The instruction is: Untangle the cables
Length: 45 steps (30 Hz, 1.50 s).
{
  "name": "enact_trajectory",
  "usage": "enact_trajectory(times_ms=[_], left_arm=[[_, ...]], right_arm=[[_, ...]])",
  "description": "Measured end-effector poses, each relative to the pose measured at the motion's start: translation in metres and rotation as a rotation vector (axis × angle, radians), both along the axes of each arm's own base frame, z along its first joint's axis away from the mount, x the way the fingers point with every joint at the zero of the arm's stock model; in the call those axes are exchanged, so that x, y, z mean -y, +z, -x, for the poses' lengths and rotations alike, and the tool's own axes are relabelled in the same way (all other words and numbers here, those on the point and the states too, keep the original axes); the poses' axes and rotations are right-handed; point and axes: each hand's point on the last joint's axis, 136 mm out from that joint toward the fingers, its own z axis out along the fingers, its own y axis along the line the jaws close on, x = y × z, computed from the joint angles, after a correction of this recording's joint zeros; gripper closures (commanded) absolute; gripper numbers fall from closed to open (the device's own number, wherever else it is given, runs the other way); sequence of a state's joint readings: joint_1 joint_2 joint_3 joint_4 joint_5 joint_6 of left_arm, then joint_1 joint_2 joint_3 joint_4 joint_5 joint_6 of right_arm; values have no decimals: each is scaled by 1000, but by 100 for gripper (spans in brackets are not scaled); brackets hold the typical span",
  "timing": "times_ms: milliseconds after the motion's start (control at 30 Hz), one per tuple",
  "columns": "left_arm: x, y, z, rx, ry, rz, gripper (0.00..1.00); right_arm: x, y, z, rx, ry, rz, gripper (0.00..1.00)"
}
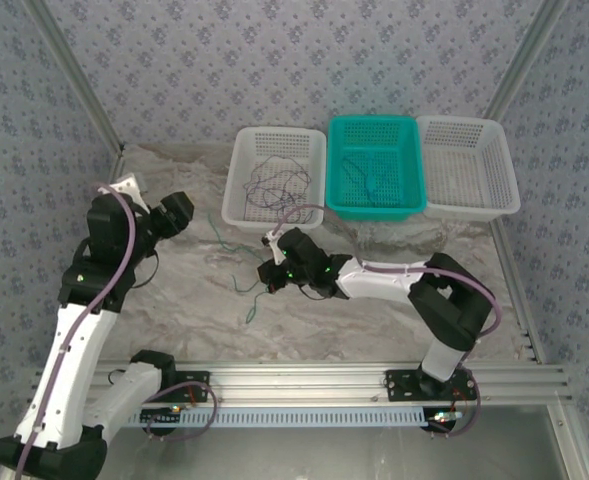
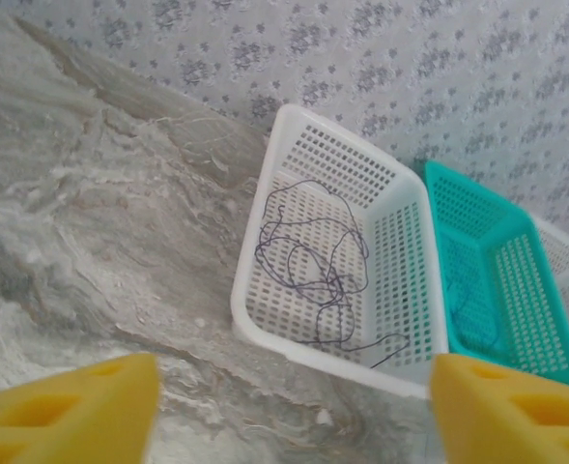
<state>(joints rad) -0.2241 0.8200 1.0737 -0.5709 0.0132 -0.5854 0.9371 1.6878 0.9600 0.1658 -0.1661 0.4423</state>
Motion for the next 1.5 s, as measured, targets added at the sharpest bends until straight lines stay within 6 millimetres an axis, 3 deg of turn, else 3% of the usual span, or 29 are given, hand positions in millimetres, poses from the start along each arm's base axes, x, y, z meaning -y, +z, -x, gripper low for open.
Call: enact_trajectory(times_ms=[233,400,500,600,667,800,900,967,1067,1133,1300,1500], left_arm=[[29,-1,30,86,-205,58,1],[38,6,71,276,-305,133,1],[41,12,91,400,-351,188,9],[51,-1,86,414,-389,250,9],[63,-23,77,370,-417,286,9],[101,-66,62,241,-507,297,7],[130,-80,56,205,-570,267,4],[144,-89,51,184,-592,246,20],[156,-77,46,212,-607,252,73],[161,-65,47,247,-621,270,98],[151,-45,41,304,-544,300,100],[118,-60,22,263,-343,250,100]], right_arm=[[-2,39,0,27,23,-15,100],[-3,54,-6,18,14,-6,100],[-2,55,-9,4,6,6,100],[-1,51,-9,-16,0,21,100],[1,48,-7,-29,-1,34,100],[-2,50,-1,-40,14,45,100],[-12,61,6,-31,46,22,100],[-17,65,12,-26,64,14,100],[-17,64,10,-14,52,22,100],[-16,65,7,-2,34,24,100],[-15,67,12,11,24,12,100],[-13,79,27,31,61,-30,100]])
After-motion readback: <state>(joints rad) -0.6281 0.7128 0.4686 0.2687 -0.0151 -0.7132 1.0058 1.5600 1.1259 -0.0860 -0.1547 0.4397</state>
